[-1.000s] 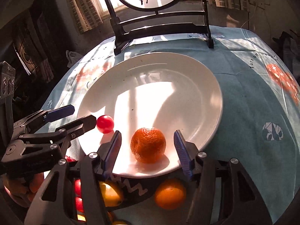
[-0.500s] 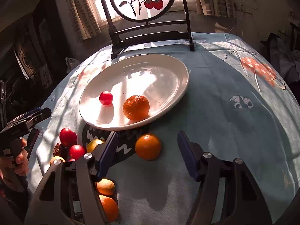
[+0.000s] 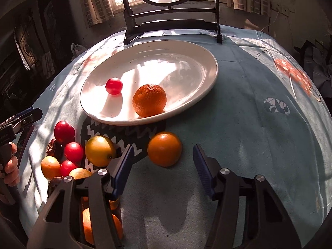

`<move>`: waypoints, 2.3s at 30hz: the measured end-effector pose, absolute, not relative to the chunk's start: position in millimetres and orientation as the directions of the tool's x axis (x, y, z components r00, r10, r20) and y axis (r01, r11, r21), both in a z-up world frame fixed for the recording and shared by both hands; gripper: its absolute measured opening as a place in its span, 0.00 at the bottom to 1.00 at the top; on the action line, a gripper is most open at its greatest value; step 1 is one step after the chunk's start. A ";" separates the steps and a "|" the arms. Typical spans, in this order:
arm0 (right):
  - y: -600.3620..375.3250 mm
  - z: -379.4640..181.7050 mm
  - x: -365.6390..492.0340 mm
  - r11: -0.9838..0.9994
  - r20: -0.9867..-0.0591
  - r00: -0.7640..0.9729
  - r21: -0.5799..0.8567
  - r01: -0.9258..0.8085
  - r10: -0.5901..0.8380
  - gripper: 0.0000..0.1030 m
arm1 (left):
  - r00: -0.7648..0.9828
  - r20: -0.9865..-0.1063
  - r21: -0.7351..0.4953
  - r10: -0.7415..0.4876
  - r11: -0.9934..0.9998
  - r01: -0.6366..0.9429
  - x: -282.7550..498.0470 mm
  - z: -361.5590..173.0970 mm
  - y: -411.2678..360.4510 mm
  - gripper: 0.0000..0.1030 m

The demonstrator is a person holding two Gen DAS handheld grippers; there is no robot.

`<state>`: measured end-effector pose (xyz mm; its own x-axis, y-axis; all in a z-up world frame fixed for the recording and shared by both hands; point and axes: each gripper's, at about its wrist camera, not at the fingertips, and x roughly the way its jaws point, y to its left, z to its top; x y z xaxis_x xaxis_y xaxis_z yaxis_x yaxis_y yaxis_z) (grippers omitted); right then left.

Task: Organize fruits
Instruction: 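Close the right tool around an orange beside the plate, then grasp a dark brown tea cake with the left tool while the right tool lifts the orange, then release the orange into the plate with the right tool while the left tool sets the tea cake there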

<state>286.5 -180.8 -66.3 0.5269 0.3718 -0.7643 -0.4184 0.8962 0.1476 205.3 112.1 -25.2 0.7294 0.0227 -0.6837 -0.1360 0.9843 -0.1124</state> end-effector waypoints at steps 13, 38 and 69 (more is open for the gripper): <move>-184.7 -72.2 292.4 0.897 -0.770 0.509 0.180 -0.405 0.384 0.34 | 0.722 -0.691 -0.107 -0.021 0.991 -0.074 198.5 -27.4 110.5 0.98; -189.4 -68.2 291.5 0.894 -0.771 0.489 0.228 -0.385 0.407 0.34 | 0.568 -0.811 0.083 -0.136 0.936 0.342 188.0 -66.1 62.4 0.61; -188.1 -28.9 337.2 0.861 -0.602 0.616 0.333 -0.385 0.508 0.34 | 0.701 -0.685 -0.160 -0.197 0.980 0.119 283.0 3.5 57.5 0.41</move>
<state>337.2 -188.1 -28.9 0.6161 0.5084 -0.6017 -0.3854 0.8607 0.3326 283.0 57.5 3.5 0.7013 -0.1975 -0.6850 0.1195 0.9798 -0.1601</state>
